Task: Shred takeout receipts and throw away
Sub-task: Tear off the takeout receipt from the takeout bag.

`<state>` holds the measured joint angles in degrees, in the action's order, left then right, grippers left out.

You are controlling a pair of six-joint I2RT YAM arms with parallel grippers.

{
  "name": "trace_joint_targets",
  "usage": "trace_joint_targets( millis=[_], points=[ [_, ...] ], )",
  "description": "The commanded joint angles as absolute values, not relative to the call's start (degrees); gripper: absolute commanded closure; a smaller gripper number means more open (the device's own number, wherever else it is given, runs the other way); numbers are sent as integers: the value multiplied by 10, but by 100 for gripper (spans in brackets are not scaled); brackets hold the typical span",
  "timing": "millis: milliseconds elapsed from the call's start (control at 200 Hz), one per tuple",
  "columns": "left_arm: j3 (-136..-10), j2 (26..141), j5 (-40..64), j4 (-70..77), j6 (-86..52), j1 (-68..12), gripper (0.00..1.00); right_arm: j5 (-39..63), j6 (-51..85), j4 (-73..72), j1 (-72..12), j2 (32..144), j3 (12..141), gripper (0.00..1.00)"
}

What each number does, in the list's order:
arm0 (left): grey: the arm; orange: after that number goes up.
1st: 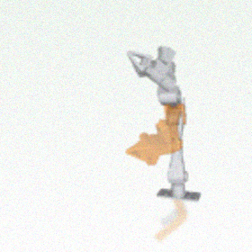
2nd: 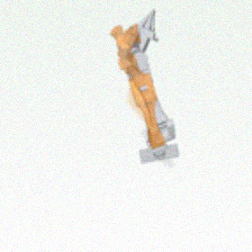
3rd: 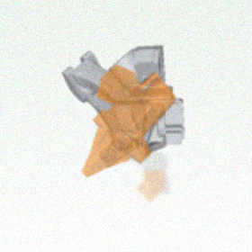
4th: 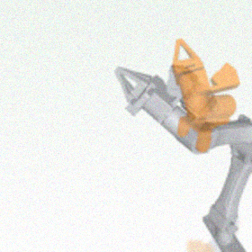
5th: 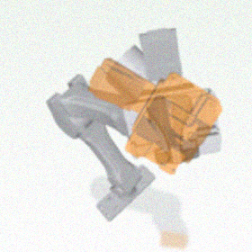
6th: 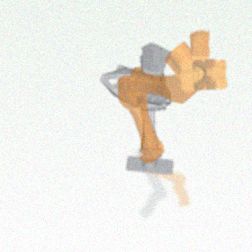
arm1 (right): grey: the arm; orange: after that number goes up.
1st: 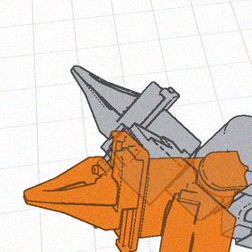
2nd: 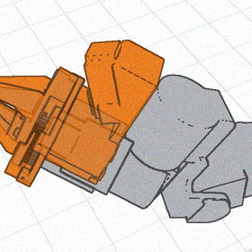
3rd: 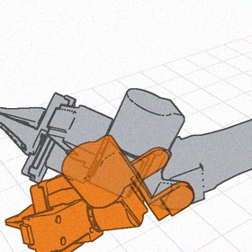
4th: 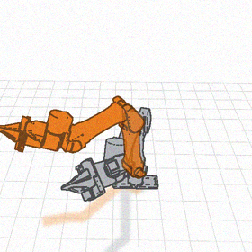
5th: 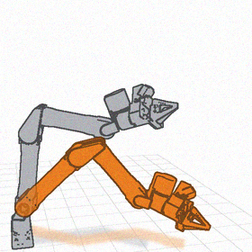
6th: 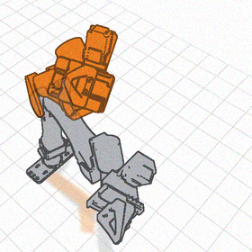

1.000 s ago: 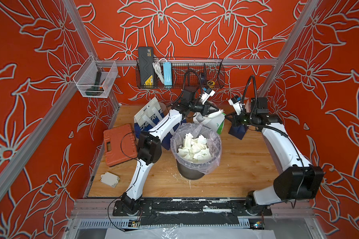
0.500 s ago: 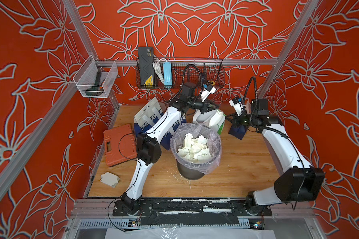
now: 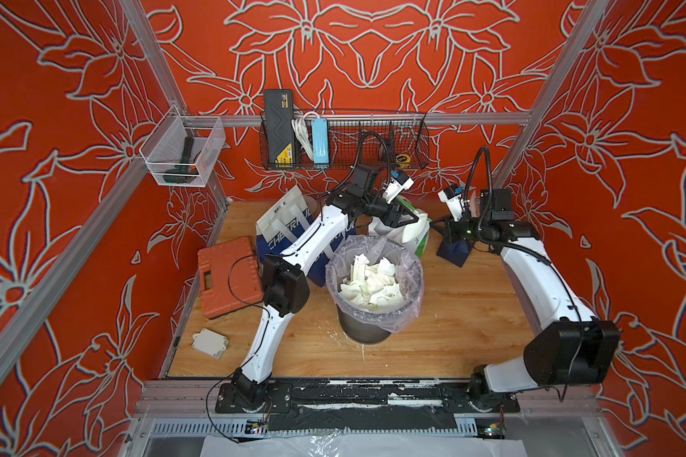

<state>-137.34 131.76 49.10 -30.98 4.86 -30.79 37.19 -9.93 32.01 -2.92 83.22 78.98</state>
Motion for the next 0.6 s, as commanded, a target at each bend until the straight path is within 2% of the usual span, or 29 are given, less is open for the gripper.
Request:
trace_joint_targets(
  millis=[0,130,405,510,596],
  points=[
    [-1393,1331,493,-316,47,-314,40,388,-96,318,-27,836,786,100],
    [-1393,1337,494,-313,51,-323,39,396,-90,309,-28,836,782,100],
    [-1407,1356,485,-314,48,-324,49,414,-83,295,-34,834,776,100],
    [-1407,1358,485,-309,47,-329,54,415,-80,291,-37,834,772,100],
    [-1407,1359,487,-309,50,-330,66,415,-81,289,-38,834,769,100]
  ],
)
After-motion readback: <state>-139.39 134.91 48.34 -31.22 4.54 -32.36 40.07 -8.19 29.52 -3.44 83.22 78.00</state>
